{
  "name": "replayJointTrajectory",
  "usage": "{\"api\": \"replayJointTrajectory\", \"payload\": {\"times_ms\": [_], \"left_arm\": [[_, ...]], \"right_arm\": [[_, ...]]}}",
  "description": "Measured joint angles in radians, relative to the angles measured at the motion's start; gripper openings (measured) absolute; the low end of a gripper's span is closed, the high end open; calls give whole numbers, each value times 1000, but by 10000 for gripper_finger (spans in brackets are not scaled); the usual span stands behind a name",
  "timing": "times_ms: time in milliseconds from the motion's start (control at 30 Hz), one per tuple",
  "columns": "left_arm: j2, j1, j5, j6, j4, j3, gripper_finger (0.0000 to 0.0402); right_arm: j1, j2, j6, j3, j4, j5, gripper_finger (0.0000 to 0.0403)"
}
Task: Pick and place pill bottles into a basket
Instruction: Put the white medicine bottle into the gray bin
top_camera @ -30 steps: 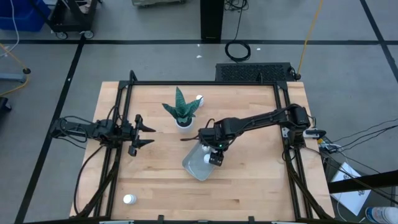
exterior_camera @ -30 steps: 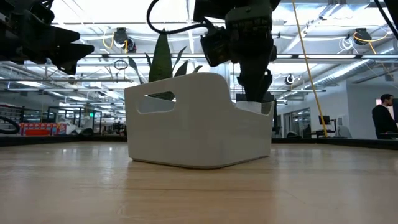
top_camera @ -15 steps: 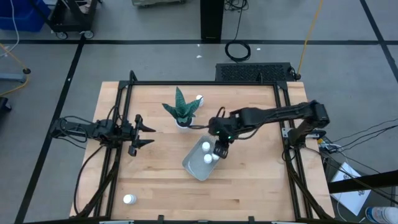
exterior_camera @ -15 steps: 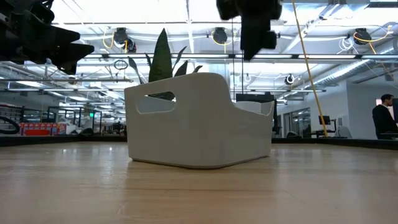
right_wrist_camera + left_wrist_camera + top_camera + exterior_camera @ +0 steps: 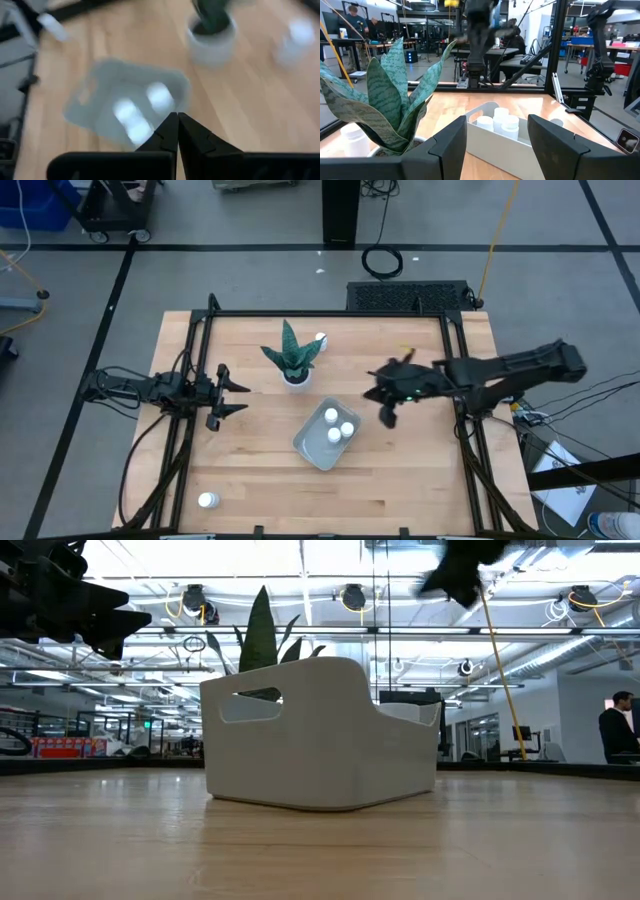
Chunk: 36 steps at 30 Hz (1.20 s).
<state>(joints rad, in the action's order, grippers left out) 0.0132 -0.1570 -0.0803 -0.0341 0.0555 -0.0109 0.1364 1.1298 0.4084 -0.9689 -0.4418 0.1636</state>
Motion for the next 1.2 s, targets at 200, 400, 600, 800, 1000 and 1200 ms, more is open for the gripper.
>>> {"api": "replayJointTrajectory", "payload": {"times_ms": [200, 400, 600, 800, 1000, 1200], "left_arm": [[0, 0, 0, 0, 0, 0, 214], [0, 0, 0, 0, 0, 0, 214], [0, 0, 0, 0, 0, 0, 214], [0, 0, 0, 0, 0, 0, 214], [0, 0, 0, 0, 0, 0, 214], [0, 0, 0, 0, 0, 0, 214]], "right_arm": [[32, -263, 65, 331, 254, 50, 1], [45, -441, -122, 493, 378, 129, 0], [40, -663, -141, 651, 414, 72, 0], [40, -816, -119, 700, 378, -4, 0], [40, -960, -136, 701, 250, -63, 0], [40, -1098, -165, 717, 153, -89, 0]]}}
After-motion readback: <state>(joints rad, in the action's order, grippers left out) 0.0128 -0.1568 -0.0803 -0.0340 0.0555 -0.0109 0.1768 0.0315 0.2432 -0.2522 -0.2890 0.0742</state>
